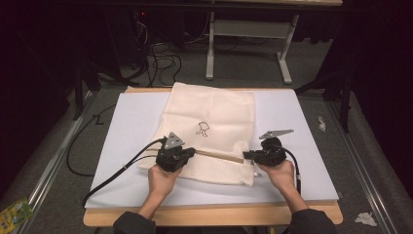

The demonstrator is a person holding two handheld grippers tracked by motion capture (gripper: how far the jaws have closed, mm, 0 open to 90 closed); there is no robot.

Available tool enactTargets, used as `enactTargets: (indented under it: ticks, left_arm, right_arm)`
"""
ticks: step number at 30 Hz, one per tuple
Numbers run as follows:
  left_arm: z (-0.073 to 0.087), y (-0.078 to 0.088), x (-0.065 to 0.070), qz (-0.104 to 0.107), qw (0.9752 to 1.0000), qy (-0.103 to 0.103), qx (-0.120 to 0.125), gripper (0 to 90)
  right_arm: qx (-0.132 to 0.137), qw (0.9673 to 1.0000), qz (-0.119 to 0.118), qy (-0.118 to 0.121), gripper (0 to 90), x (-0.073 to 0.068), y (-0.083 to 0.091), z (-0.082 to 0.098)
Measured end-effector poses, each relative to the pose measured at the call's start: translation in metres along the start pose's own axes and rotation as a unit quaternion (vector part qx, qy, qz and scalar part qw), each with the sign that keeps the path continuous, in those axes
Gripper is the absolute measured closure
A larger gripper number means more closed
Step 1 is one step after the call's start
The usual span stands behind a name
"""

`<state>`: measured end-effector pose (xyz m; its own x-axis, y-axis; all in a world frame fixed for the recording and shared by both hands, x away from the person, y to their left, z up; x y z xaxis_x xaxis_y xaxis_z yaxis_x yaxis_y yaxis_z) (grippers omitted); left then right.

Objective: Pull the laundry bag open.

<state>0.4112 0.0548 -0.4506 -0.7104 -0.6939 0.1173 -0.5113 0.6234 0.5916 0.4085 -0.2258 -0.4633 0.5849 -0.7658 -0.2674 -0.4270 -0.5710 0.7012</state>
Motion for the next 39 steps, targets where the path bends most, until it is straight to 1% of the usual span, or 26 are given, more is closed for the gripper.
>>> enactTargets:
  ticks: [3,5,6,9,11,23,27,30,38,39]
  left_arm:
    - [0.001,0.002,-0.003,-0.003,1.0,0.002,0.0,87.2]
    - [0.001,0.003,-0.004,-0.006,1.0,-0.001,-0.002,87.2]
    - [0.0,0.004,-0.004,-0.008,1.0,0.001,0.002,87.2]
    - [0.0,0.005,-0.006,-0.005,1.0,0.004,0.003,87.2]
    - [0.001,0.005,-0.006,-0.008,1.0,0.002,0.001,87.2]
    - [0.001,0.012,-0.014,-0.016,0.9998,0.011,0.007,87.2]
    - [0.001,0.013,-0.015,-0.016,0.9998,0.012,0.008,87.2]
    - [0.001,0.015,-0.018,-0.02,0.9997,0.013,0.011,87.2]
    - [0.001,0.019,-0.022,-0.025,0.9996,0.012,0.01,87.2]
    - [0.001,0.02,-0.022,-0.027,0.9994,0.014,0.013,87.2]
  right_arm:
    - [0.0,1.0,0.0,0.0,88.2,0.001,0.0,0.001]
    - [-0.001,1.0,0.001,-0.001,88.2,0.0,0.0,0.001]
    - [-0.001,1.0,0.002,0.0,88.2,0.0,0.0,0.001]
    - [0.001,1.0,0.001,-0.001,88.1,0.001,0.001,0.0]
    - [0.001,1.0,0.003,-0.001,88.2,0.001,0.001,0.0]
    - [0.002,1.0,0.006,-0.002,88.1,0.003,0.003,0.001]
    - [0.006,0.9999,0.009,-0.001,88.1,0.003,0.004,0.001]
    - [0.007,0.9999,0.009,-0.001,88.1,0.003,0.004,0.001]
    - [0.007,0.9999,0.012,-0.003,88.1,0.005,0.006,0.002]
    - [0.006,0.9999,0.012,-0.002,88.1,0.005,0.006,0.002]
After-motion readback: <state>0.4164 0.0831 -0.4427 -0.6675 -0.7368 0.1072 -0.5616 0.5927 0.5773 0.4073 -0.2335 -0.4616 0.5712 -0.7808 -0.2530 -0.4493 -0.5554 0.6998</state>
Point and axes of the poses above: each handheld gripper's, and its own axes: y roughly backward along the jaws, z roughly out of its underside, x roughly to its right, the point moved 5 cm from there along -y, roughly forward along the jaws, and after that the axes turned 1 degree about -x, right-handed, at the moved point
